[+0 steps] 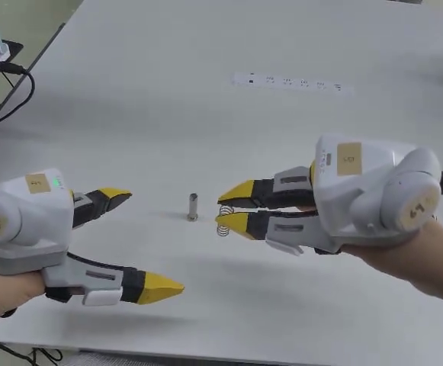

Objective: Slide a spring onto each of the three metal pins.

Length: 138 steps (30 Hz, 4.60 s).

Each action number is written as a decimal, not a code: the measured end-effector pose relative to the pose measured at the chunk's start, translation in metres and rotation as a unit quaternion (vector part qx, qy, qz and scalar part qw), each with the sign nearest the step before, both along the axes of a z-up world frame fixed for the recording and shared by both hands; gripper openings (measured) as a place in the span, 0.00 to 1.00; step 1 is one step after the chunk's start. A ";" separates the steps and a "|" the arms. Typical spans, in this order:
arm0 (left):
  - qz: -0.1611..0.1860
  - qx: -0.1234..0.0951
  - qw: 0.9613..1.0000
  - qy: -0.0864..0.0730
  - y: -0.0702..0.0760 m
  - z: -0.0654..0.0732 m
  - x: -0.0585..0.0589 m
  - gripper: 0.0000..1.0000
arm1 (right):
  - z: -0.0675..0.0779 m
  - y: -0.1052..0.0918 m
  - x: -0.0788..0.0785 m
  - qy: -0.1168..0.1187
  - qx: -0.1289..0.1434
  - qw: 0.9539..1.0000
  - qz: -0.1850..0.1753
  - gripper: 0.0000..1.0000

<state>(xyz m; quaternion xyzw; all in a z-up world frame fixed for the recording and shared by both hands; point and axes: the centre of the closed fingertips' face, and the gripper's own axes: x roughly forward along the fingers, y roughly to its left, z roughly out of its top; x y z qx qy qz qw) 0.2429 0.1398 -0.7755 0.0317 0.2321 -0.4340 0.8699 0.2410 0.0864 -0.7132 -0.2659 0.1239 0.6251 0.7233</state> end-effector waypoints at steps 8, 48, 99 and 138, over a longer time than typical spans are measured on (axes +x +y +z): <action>0.002 -0.003 1.000 0.004 0.001 -0.002 0.000 0.98 | -0.001 0.003 0.006 -0.003 -0.002 1.000 0.001 0.06; 0.005 -0.006 1.000 0.005 0.002 -0.003 0.004 0.98 | -0.010 0.032 0.055 -0.007 -0.009 1.000 -0.012 0.06; 0.007 -0.007 1.000 0.005 0.003 -0.004 0.009 0.97 | -0.035 0.047 0.074 0.032 -0.017 0.999 -0.034 0.07; 0.010 -0.009 1.000 0.009 0.006 -0.007 0.010 0.95 | -0.073 0.043 0.074 0.062 -0.045 0.996 -0.043 0.07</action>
